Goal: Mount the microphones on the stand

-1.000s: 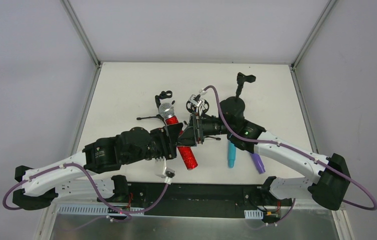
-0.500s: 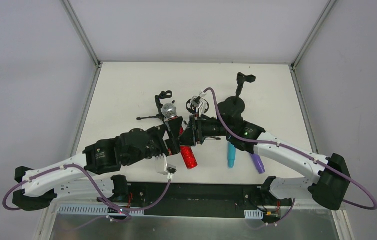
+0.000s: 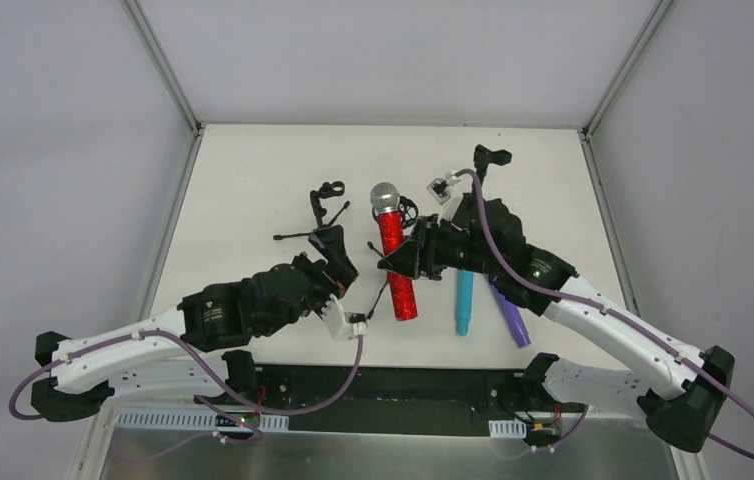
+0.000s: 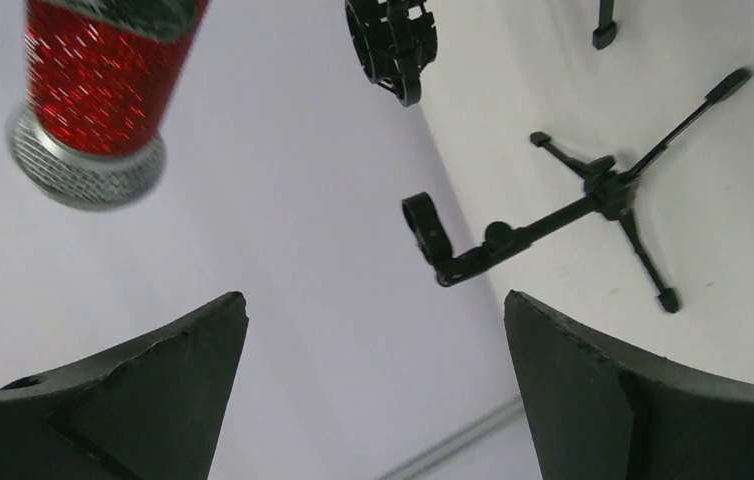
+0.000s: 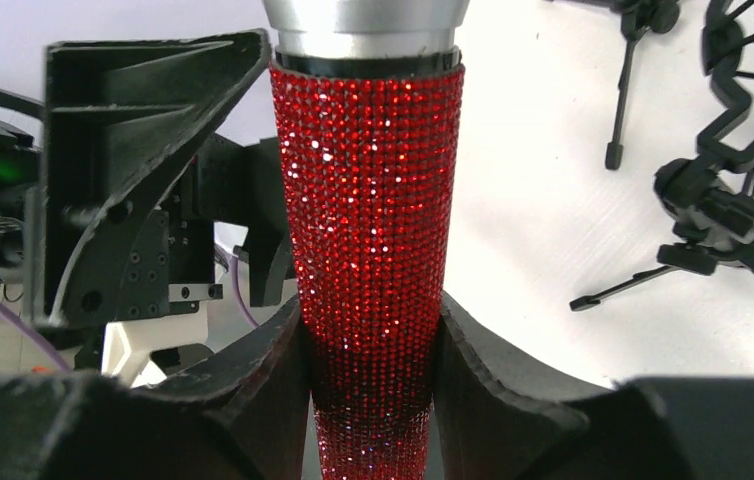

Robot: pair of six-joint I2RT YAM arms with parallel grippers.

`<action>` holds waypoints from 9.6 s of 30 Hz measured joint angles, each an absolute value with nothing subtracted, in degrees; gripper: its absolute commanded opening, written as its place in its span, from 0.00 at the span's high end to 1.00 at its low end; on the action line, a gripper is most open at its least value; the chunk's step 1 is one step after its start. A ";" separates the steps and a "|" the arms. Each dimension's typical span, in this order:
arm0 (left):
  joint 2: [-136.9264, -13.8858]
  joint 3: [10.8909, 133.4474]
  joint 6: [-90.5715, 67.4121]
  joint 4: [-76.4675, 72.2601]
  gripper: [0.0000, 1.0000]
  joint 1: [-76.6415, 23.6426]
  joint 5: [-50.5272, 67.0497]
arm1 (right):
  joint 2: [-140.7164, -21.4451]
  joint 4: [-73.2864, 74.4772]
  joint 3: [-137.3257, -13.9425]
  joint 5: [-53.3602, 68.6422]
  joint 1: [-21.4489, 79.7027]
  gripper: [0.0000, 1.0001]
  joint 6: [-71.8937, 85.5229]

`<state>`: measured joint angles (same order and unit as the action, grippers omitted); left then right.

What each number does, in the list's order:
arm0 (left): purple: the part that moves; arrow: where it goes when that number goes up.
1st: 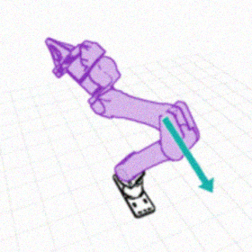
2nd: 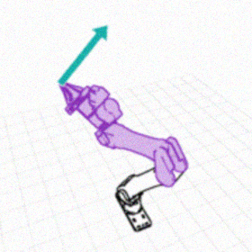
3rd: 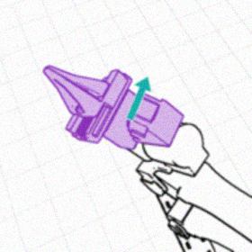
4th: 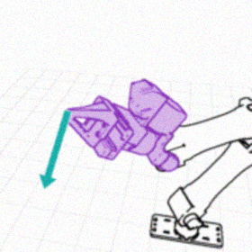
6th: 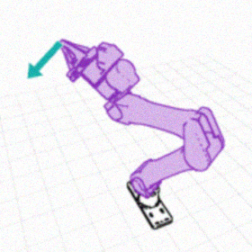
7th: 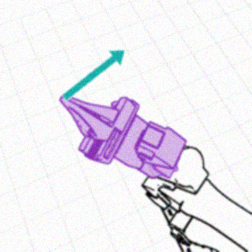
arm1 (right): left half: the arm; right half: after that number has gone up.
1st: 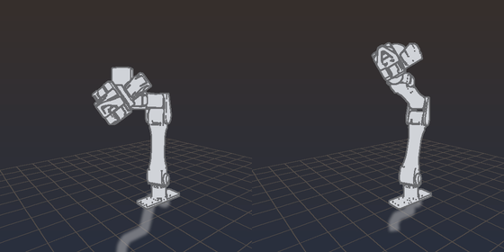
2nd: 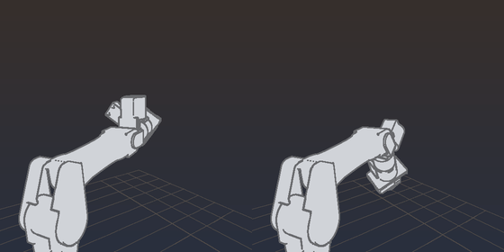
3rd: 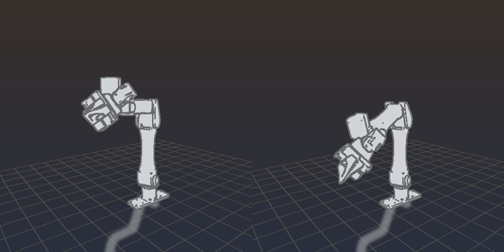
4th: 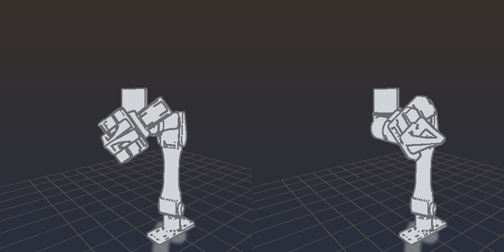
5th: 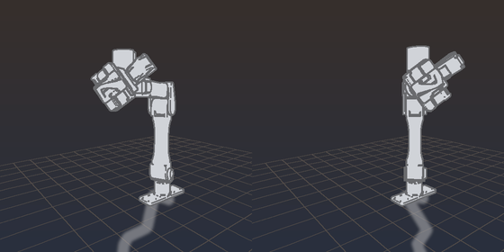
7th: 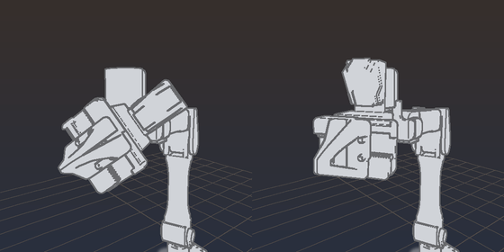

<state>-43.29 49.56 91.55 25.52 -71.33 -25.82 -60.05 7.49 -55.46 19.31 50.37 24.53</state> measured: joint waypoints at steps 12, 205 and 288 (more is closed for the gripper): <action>-50.76 49.43 44.42 23.88 0.01 -68.53 -40.16 | -57.36 11.88 -56.58 16.05 49.23 1.00 23.07; -89.80 65.43 -41.04 12.69 0.00 2.74 8.84 | -85.69 -65.78 -44.03 10.70 36.97 1.00 -8.01; -89.89 65.43 -41.04 12.67 0.00 2.74 8.97 | -86.15 -60.07 -39.20 6.26 38.87 0.15 -6.90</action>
